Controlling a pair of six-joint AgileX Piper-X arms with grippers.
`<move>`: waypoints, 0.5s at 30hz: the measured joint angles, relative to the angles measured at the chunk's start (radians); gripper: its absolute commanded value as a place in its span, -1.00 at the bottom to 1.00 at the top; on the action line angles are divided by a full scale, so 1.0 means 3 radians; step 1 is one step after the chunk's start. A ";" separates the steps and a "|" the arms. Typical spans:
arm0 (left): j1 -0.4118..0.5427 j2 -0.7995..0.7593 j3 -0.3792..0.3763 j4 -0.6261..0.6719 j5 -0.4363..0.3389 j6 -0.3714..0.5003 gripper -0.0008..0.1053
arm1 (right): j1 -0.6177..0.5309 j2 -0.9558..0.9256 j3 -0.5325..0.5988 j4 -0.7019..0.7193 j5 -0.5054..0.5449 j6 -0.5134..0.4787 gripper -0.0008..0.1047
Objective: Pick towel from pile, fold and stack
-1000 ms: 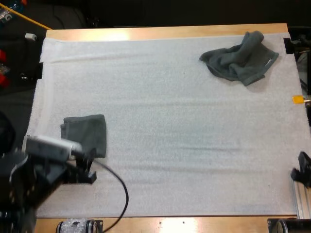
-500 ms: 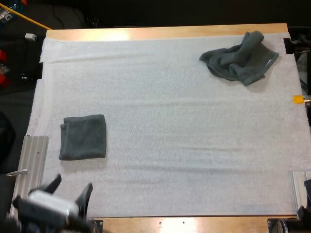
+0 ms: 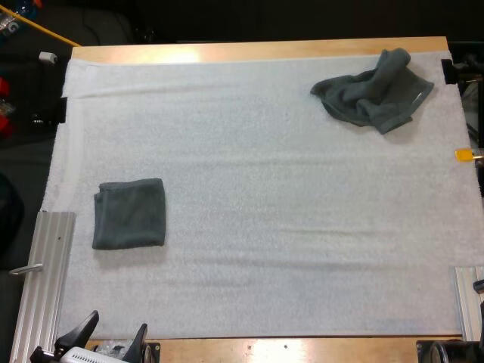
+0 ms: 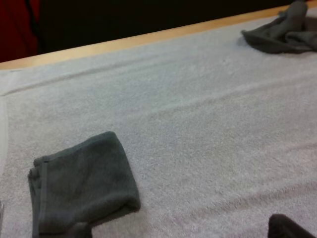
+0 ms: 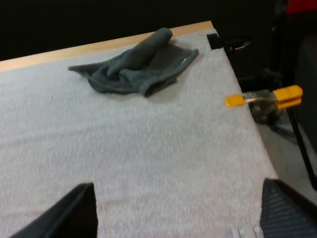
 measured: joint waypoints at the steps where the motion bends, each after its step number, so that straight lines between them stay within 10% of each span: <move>1: 0.0000 0.0000 0.0000 0.0000 -0.0009 0.0006 0.27 | 0.0000 -0.0021 0.0000 0.0000 0.0000 0.0000 0.26; 15: 0.0000 0.0000 0.0264 -0.0453 -0.0028 0.0026 0.27 | 0.0000 -0.0040 0.0216 -0.0613 0.0012 -0.0070 0.26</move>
